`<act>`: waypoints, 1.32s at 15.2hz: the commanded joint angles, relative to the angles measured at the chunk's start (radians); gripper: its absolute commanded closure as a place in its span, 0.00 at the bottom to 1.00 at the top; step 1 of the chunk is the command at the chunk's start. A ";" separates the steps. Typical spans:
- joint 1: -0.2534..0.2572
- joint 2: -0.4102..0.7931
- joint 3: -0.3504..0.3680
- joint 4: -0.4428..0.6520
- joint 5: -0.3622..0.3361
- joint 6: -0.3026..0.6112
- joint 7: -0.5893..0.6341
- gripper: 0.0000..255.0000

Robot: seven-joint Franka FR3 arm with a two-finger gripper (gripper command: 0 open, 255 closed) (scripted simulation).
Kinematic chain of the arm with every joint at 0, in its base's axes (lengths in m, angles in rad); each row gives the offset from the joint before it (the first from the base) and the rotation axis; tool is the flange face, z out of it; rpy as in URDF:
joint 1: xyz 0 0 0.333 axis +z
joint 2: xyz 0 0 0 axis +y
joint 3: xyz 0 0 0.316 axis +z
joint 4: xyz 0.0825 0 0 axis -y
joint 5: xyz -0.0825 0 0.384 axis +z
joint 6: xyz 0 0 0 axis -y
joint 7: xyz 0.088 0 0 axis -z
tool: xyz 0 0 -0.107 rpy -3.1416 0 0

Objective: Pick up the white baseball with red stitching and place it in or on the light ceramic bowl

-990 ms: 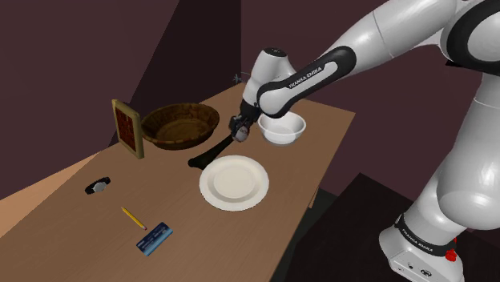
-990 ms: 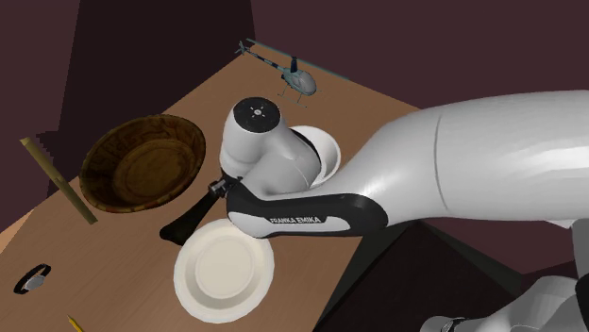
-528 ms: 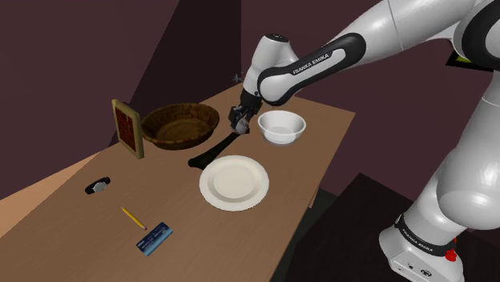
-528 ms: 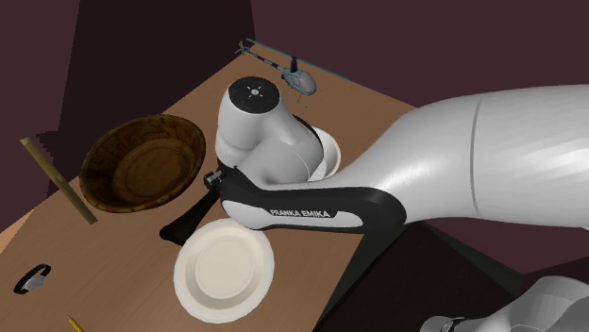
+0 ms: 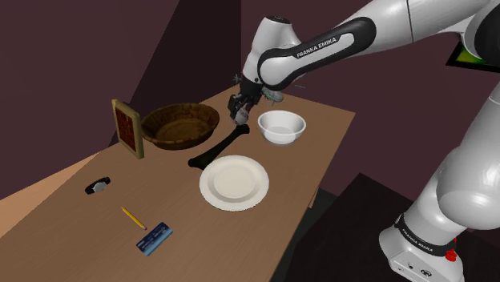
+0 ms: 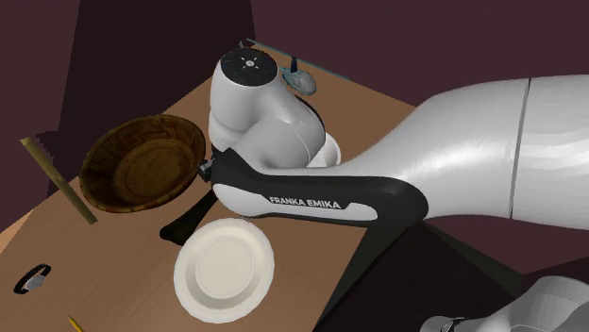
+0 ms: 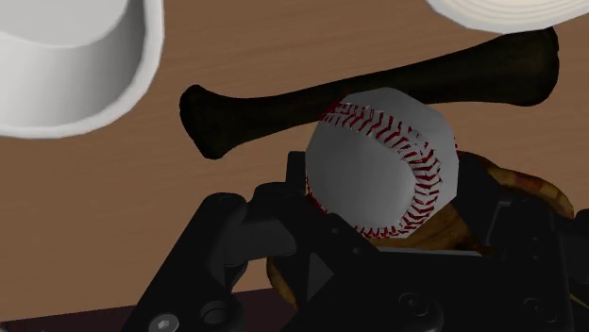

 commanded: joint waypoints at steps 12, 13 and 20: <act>-0.130 -0.130 -0.115 -0.124 0.161 -0.029 -0.345 1.00; -0.141 -0.136 -0.127 -0.129 0.172 -0.033 -0.375 1.00; -0.193 -0.142 -0.193 -0.152 0.227 -0.038 -0.529 1.00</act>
